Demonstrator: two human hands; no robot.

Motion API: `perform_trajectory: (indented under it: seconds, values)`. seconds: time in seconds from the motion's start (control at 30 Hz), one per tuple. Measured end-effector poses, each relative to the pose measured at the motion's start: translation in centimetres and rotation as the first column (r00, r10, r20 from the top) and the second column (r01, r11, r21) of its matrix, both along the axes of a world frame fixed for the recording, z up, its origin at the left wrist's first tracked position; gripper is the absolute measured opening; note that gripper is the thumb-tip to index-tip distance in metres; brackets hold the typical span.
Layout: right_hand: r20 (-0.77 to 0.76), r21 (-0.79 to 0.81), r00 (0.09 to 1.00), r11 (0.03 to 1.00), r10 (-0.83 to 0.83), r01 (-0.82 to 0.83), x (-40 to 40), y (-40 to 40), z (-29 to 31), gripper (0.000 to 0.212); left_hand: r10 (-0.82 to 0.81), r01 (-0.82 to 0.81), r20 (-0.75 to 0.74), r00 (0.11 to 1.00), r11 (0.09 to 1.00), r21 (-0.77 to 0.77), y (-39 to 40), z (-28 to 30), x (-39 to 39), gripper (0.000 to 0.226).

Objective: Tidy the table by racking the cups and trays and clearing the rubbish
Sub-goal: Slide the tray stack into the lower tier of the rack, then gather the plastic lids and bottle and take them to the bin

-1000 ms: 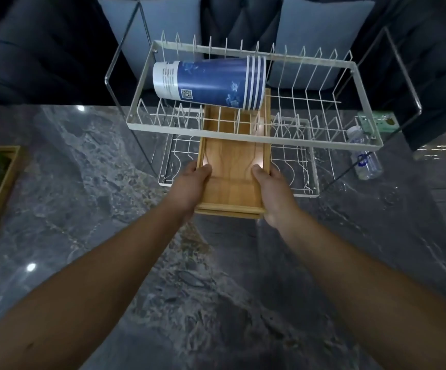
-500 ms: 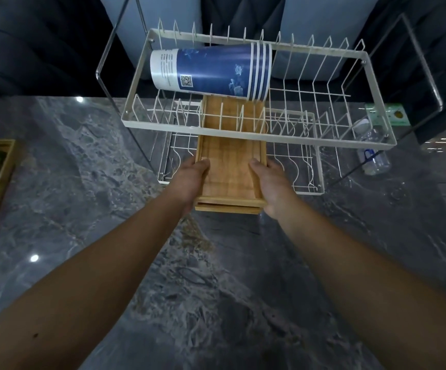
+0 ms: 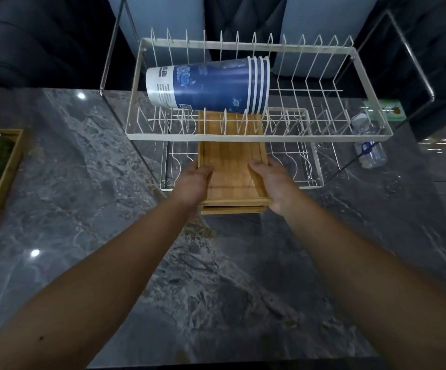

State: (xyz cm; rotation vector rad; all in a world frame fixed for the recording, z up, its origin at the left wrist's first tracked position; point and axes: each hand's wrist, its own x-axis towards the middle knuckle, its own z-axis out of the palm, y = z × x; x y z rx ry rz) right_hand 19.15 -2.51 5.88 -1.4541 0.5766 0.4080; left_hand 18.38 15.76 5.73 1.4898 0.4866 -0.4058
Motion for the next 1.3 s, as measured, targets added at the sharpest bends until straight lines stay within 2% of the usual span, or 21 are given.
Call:
perform_trajectory:
  seconds: [0.2,0.33,0.43,0.5,0.63,0.7,0.77,0.87,0.93,1.0,1.1,1.2,1.3]
  values:
    - [0.01,-0.008,1.0,1.0,0.012,-0.012,-0.1,0.0,-0.4,0.03,-0.034,0.034,-0.002,0.999,0.999,0.014,0.3,0.1,0.2,0.016]
    - [0.027,-0.011,1.0,1.0,0.016,-0.016,-0.3,0.1,0.0,0.023,-0.044,0.044,-0.009,0.999,0.999,0.008,0.6,0.5,0.1,0.015]
    - [0.074,-0.071,0.995,0.995,0.071,-0.066,-0.9,-0.1,0.5,0.021,-0.051,0.05,0.029,0.998,0.999,0.008,0.8,1.4,-0.4,0.012]
    - [0.102,-0.145,0.985,0.981,0.142,-0.127,-1.7,-0.3,1.2,0.03,-0.069,0.066,0.062,0.996,0.997,0.05,1.0,2.0,-1.2,0.016]
    - [0.121,-0.429,0.954,0.881,0.273,-0.198,-5.0,-0.6,3.2,0.064,-0.207,0.171,0.137,0.969,0.956,0.238,2.0,3.3,-3.9,0.05]
    - [0.145,-0.598,0.935,0.782,0.323,-0.177,-7.5,-0.6,3.9,0.066,-0.331,0.253,0.132,0.934,0.878,0.405,2.8,3.6,-5.5,0.062]
    - [0.184,-0.743,0.894,0.654,0.408,-0.146,-10.3,-0.5,4.5,0.061,-0.496,0.316,0.142,0.857,0.721,0.617,3.5,3.9,-7.4,0.07]
    - [0.133,-0.891,0.838,0.434,0.529,-0.132,-13.9,-0.1,4.7,0.069,-0.709,0.238,0.186,0.681,0.454,0.859,4.4,4.0,-10.3,0.073]
    - [0.071,-0.95,0.803,0.284,0.591,-0.126,-15.9,0.1,4.4,0.073,-0.79,0.148,0.146,0.596,0.286,0.947,4.8,4.0,-12.1,0.075]
    - [0.022,-0.976,0.773,0.182,0.634,-0.121,-17.8,0.4,4.2,0.072,-0.856,0.076,0.109,0.505,0.17,0.982,5.0,4.0,-13.5,0.073]
    - [-0.006,-0.987,0.762,0.117,0.648,-0.108,-20.3,0.7,4.1,0.068,-0.92,0.023,0.073,0.386,0.089,0.996,4.7,3.6,-15.3,0.069]
    - [-0.071,-0.99,0.752,0.045,0.656,-0.133,-22.4,0.2,3.6,0.065,-0.94,0.018,0.049,0.338,0.059,0.998,3.7,3.2,-16.7,0.065]
    - [-0.104,-0.984,0.755,0.042,0.647,-0.172,-23.8,-1.1,3.0,0.062,-0.959,0.025,0.032,0.28,0.04,0.999,2.0,2.8,-17.6,0.063]
